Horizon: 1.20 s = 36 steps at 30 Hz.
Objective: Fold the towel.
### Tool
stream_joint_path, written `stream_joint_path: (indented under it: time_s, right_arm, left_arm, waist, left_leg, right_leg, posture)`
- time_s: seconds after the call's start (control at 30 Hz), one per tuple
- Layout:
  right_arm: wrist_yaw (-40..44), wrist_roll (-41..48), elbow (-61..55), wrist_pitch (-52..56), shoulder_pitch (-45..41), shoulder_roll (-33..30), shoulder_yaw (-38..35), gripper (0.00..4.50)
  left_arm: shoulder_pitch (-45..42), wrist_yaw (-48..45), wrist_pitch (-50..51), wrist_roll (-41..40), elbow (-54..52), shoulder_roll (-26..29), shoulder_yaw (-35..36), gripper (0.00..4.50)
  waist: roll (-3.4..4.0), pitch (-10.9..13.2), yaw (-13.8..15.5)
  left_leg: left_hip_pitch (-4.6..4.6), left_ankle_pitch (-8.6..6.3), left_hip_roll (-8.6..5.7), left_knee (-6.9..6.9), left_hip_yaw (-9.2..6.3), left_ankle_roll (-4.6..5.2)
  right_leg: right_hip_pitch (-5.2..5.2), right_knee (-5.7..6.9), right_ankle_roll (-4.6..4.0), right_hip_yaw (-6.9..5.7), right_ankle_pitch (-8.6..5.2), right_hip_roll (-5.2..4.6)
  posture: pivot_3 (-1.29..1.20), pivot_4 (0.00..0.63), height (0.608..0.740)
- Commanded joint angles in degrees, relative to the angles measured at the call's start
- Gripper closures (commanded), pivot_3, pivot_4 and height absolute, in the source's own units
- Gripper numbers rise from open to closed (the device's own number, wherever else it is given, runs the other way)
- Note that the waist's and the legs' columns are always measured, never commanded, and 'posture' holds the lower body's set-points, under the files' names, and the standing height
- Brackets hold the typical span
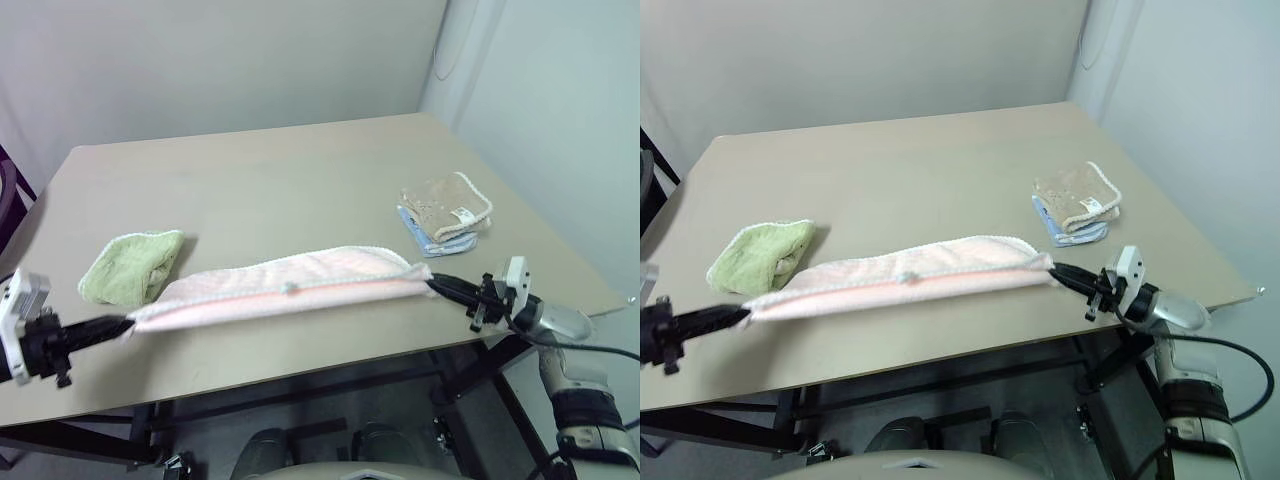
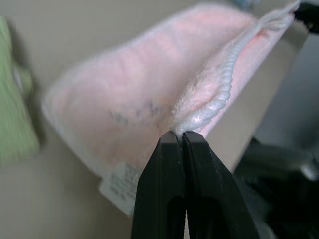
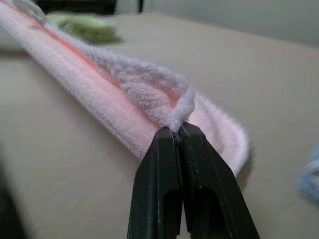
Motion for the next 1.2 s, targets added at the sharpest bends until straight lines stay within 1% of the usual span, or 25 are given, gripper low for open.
stream_joint_path:
  time_s: [0.03,0.17,0.27,0.37,0.5,0.63,0.87,1.03,1.1,1.13,1.17,1.2]
  right_arm:
    - [-0.05,0.38,-0.63,-1.49,0.49,-4.16,-3.33,4.5]
    - [0.08,0.14,-0.2,-1.55,-0.02,-5.25,-2.44,4.5]
    - [-2.35,-0.33,2.31,-1.75,-3.85,-3.85,-1.69,4.5]
    - [-4.57,-1.97,8.8,-3.53,-9.78,-1.99,-0.11,4.5]
    - [-7.45,-5.93,19.64,-8.24,-17.5,0.2,2.15,4.5]
    - [-9.76,-8.84,30.1,-14.49,-24.11,2.15,3.7,4.5]
    - [-13.34,-12.56,41.27,-18.61,-31.08,4.46,5.37,4.5]
    - [-18.04,-14.99,44.84,-16.41,-33.71,6.3,5.89,4.5]
    - [-23.25,-15.51,45.31,-12.7,-34.86,7.04,5.47,4.5]
    - [-24.54,-15.38,45.23,-11.11,-35.33,7.4,5.2,4.5]
    - [-24.83,-15.39,44.85,-10.22,-35.51,7.61,5.26,4.5]
    - [-24.81,-15.52,44.37,-9.65,-35.54,7.74,5.52,4.27]
  left_arm:
    - [2.91,0.04,-2.19,2.51,2.49,1.97,5.38,4.49]
    - [3.15,0.45,-2.34,1.35,2.56,1.86,5.37,4.49]
    - [-0.5,2.18,-2.38,0.85,4.11,1.59,3.29,4.49]
    - [-7.72,3.49,-1.78,0.35,7.98,1.63,0.02,4.49]
    - [-18.53,4.44,-2.84,2.52,16.41,2.39,-6.61,4.49]
    - [-28.14,5.29,-5.01,4.92,24.95,1.91,-12.73,4.49]
    - [-39.87,5.74,-10.77,10.13,39.82,0.35,-20.46,4.49]
    - [-43.66,6.35,-13.94,12.79,45.33,-1.58,-23.66,4.49]
    - [-44.42,6.84,-14.69,12.96,46.32,-2.3,-23.7,4.49]
    - [-44.81,7.04,-14.95,12.83,46.81,-2.58,-23.54,4.49]
    - [-45.16,7.41,-15.03,12.65,47.18,-2.84,-23.26,4.27]
    - [-45.44,7.85,-15.09,12.53,47.45,-2.99,-23.0,4.02]
  waist:
    - [-0.02,-0.01,0.04]
    - [-0.03,-0.01,0.23]
    - [0.0,0.01,0.22]
    - [0.03,0.03,0.2]
    - [-0.03,0.0,0.13]
    - [-0.1,-0.05,0.09]
    - [-0.19,-0.09,-0.14]
    - [-0.25,-0.13,-0.21]
    - [-0.26,-0.14,-0.2]
    - [-0.27,-0.15,-0.21]
    - [-0.28,-0.15,-0.19]
    - [-0.28,-0.15,-0.19]
  left_leg:
    - [0.0,0.0,0.0,-0.03,0.04,0.0]
    - [0.07,-0.01,0.0,-0.24,0.11,0.0]
    - [0.21,0.0,0.0,-0.35,0.16,0.0]
    - [0.32,0.0,0.0,-0.34,0.2,0.0]
    - [0.6,0.0,-0.01,-0.33,0.29,0.0]
    - [0.59,0.01,-0.01,-0.33,0.48,0.01]
    - [0.54,0.03,-0.01,-0.36,0.68,0.02]
    - [0.61,0.03,0.01,-0.34,0.76,0.02]
    - [0.61,0.03,0.01,-0.32,0.77,0.01]
    - [0.61,0.03,0.01,-0.32,0.78,0.01]
    - [0.61,0.02,0.01,-0.31,0.8,0.01]
    - [0.62,0.02,0.01,-0.31,0.8,0.01]
  right_leg:
    - [-0.03,-0.02,0.0,0.0,0.0,-0.03]
    - [-0.03,-0.13,0.0,-0.01,0.0,-0.07]
    - [-0.01,-0.12,0.0,-0.07,0.0,-0.1]
    - [0.02,-0.07,-0.03,-0.2,0.01,-0.21]
    - [0.23,-0.04,-0.04,-0.31,0.02,-0.29]
    - [0.21,0.01,-0.02,-0.3,0.04,-0.35]
    - [0.25,0.14,0.02,-0.24,0.06,-0.39]
    - [0.26,0.21,0.01,-0.2,0.07,-0.42]
    - [0.25,0.23,0.01,-0.2,0.07,-0.46]
    - [0.24,0.26,0.0,-0.2,0.07,-0.49]
    - [0.22,0.29,0.0,-0.2,0.07,-0.51]
    - [0.22,0.29,0.0,-0.2,0.07,-0.52]
  posture:
    - [0.0,0.0,0.74]
    - [0.0,0.0,0.74]
    - [0.0,0.0,0.74]
    - [0.0,0.0,0.74]
    - [0.0,0.0,0.74]
    - [0.0,0.0,0.74]
    - [0.0,0.0,0.74]
    - [0.0,0.0,0.74]
    - [0.0,0.0,0.74]
    - [0.0,0.0,0.74]
    - [0.0,0.0,0.74]
    - [0.0,0.0,0.74]
